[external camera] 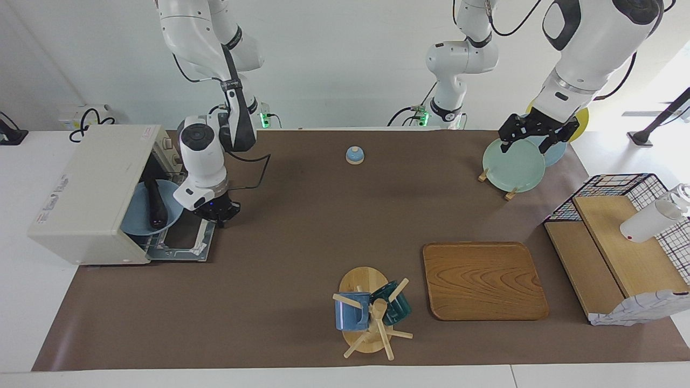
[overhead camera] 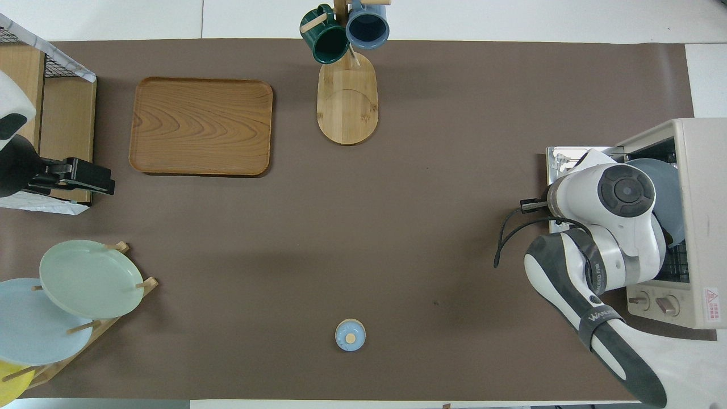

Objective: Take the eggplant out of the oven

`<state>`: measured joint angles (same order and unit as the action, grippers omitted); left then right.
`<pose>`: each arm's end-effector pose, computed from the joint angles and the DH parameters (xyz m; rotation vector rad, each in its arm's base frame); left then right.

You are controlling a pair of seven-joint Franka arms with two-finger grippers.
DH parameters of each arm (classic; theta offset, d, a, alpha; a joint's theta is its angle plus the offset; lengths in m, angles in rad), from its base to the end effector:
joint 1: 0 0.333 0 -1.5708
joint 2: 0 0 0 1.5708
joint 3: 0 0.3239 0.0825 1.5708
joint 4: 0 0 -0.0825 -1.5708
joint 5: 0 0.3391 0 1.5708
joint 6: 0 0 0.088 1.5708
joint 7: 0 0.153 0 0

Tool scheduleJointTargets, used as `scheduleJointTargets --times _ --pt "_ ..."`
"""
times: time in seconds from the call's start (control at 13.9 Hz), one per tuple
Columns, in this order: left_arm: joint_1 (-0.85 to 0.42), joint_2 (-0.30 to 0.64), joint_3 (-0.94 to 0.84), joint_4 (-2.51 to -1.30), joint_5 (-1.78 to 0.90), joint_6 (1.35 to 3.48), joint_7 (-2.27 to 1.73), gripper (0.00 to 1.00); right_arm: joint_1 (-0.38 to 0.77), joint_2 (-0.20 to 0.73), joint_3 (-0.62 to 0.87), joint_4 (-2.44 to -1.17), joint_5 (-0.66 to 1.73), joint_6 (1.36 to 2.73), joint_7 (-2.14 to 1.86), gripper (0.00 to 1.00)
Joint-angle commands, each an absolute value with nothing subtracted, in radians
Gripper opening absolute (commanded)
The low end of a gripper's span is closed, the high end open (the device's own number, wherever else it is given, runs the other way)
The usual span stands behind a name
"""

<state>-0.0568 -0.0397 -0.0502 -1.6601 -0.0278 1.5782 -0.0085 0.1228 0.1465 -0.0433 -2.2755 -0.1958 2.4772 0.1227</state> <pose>0.4905 -0.0574 0.5690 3.1138 -0.1521 -0.0681 0.5099 0.0357 0.2932 3.0105 0.1634 0.1021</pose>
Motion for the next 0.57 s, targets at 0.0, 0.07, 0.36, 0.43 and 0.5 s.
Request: scheduleJointTargets --times 0.0,0.07,0.36,0.43,0.5 --pt "-0.046 -0.046 -0.058 -1.661 -0.014 1.580 -0.008 1.00 0.205 0.140 -0.052 -2.267 -0.097 2.474 0.152 0.00" --pt "-0.046 -0.046 -0.058 -1.661 -0.014 1.580 -0.008 1.00 0.224 0.137 -0.052 -2.228 -0.071 2.456 0.150 0.00" --pt "-0.046 -0.046 -0.058 -1.660 -0.014 1.580 -0.008 1.00 0.236 0.104 -0.057 -2.034 -0.074 2.147 0.169 0.53" --pt "-0.046 -0.046 -0.058 -1.660 -0.014 1.580 -0.008 1.00 0.230 0.089 -0.066 -2.005 -0.090 2.075 0.169 0.52" --pt "-0.046 -0.046 -0.058 -1.661 -0.014 1.580 -0.008 1.00 0.201 0.083 -0.067 -1.979 -0.127 2.009 0.170 0.52"
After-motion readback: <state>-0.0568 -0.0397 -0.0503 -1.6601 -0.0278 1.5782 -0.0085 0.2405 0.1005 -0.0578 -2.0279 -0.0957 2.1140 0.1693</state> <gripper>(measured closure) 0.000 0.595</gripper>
